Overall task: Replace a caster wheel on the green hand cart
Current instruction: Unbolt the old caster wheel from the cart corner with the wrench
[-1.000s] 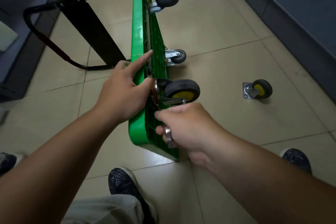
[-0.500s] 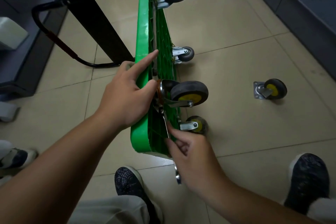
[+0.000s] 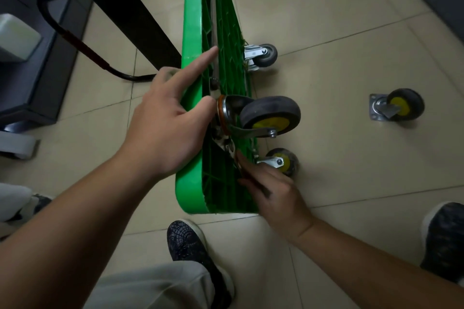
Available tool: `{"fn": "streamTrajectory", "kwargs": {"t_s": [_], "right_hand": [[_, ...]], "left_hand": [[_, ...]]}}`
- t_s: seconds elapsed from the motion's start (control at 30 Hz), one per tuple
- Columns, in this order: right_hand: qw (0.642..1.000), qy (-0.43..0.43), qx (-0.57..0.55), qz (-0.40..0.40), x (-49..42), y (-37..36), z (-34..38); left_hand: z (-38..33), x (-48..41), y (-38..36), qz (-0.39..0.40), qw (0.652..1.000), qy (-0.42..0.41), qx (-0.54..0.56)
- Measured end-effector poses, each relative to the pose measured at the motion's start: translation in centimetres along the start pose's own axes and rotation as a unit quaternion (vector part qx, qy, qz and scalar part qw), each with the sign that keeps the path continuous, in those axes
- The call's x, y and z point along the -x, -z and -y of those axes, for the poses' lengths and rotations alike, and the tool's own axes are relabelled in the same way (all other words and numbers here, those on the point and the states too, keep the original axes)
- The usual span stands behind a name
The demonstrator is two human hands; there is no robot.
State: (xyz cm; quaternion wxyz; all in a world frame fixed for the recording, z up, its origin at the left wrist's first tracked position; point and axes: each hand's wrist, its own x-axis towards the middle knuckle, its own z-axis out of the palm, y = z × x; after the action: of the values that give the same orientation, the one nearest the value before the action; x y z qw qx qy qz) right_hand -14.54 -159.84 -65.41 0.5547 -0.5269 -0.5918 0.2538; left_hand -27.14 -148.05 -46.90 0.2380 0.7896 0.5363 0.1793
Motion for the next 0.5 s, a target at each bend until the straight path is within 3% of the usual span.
{"fn": "streamTrajectory", "kwargs": {"t_s": [0.17, 0.27, 0.5], "right_hand": [[0.992, -0.080, 0.055, 0.087, 2.8, 4.3, 1.2], [0.974, -0.200, -0.025, 0.109, 4.6, 6.6, 4.2], [0.909, -0.362, -0.207, -0.010, 0.1, 6.7, 12.3]], "left_hand": [[-0.6, 0.1, 0.1, 0.002, 1.000, 0.005, -0.001], [-0.7, 0.2, 0.2, -0.002, 1.000, 0.004, -0.003], [-0.6, 0.0, -0.1, -0.004, 1.000, -0.001, -0.020]]}}
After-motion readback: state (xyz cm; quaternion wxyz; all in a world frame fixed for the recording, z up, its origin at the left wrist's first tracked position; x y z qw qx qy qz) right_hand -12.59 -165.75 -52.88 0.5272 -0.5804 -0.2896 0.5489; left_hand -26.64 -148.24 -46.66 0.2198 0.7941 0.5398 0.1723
